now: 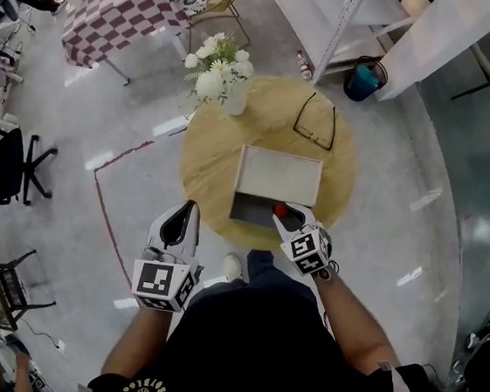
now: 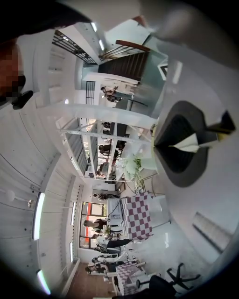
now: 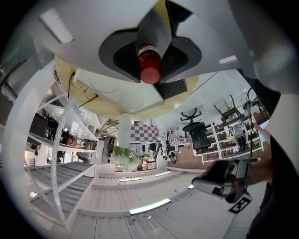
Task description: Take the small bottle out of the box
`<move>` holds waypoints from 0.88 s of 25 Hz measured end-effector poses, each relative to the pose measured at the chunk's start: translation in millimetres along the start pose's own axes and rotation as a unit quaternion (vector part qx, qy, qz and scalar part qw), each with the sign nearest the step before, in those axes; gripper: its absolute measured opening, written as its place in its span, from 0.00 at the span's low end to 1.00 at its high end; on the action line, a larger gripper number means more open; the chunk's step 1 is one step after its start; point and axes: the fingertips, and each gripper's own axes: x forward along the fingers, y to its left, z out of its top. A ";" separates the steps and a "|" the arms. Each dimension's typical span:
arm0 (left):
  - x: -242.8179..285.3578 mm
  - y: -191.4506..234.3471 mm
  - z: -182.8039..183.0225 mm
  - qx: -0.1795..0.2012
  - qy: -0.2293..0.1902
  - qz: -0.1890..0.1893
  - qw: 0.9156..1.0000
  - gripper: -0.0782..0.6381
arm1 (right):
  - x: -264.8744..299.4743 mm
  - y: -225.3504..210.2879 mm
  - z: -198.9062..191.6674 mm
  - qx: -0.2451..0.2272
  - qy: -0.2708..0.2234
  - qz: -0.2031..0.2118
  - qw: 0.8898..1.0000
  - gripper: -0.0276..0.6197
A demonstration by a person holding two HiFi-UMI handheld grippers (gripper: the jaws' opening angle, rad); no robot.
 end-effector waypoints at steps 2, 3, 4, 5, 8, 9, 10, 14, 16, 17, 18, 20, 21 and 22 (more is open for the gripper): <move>2.5 -0.7 -0.5 0.003 0.001 0.004 1.000 0.11 | 5.9 2.5 -8.1 -0.005 0.002 0.005 1.000 0.26; 4.3 -1.2 -0.3 0.005 -0.001 0.005 1.000 0.11 | 8.7 3.7 -12.0 -0.008 0.002 0.008 1.000 0.26; 6.2 -1.7 1.7 0.006 -0.003 0.006 1.000 0.11 | 11.3 4.4 -15.1 -0.009 0.001 0.011 1.000 0.26; 8.1 -2.5 5.4 0.007 -0.005 0.008 1.000 0.11 | 13.2 4.9 -16.9 -0.010 -0.002 0.014 1.000 0.26; 11.4 -3.6 15.1 0.011 -0.010 0.017 1.000 0.11 | 14.4 4.9 -17.7 -0.009 -0.009 0.029 0.999 0.26; 12.1 -3.9 16.9 0.013 -0.011 0.020 1.000 0.11 | 13.3 5.0 -17.7 -0.007 -0.008 0.038 0.999 0.26; 12.7 -4.6 19.1 0.014 -0.012 0.022 1.000 0.11 | 10.9 5.1 -17.0 -0.004 -0.006 0.048 0.999 0.30; 15.9 -11.1 35.7 0.020 -0.030 0.021 0.999 0.11 | -16.4 -1.3 0.7 0.003 -0.019 0.061 0.998 0.37; 16.3 -16.8 45.1 0.023 -0.040 0.016 0.999 0.11 | -44.0 -9.0 28.7 0.013 -0.054 0.055 0.997 0.38; 16.2 -21.0 51.4 0.024 -0.047 0.010 0.999 0.11 | -62.3 -14.9 49.5 0.018 -0.083 0.049 0.995 0.38; 16.2 -25.9 58.9 0.026 -0.056 0.003 0.998 0.11 | -83.2 -22.1 74.1 0.024 -0.118 0.039 0.992 0.38; 16.4 -36.6 76.1 0.030 -0.077 -0.016 0.996 0.11 | -128.7 -39.6 128.6 0.033 -0.197 0.005 0.980 0.38; 16.5 -41.7 84.5 0.032 -0.088 -0.026 0.995 0.11 | -150.9 -49.1 153.3 0.036 -0.234 -0.021 0.971 0.36; 16.2 -46.1 92.2 0.035 -0.098 -0.036 0.994 0.11 | -170.9 -58.1 172.8 0.040 -0.265 -0.050 0.962 0.27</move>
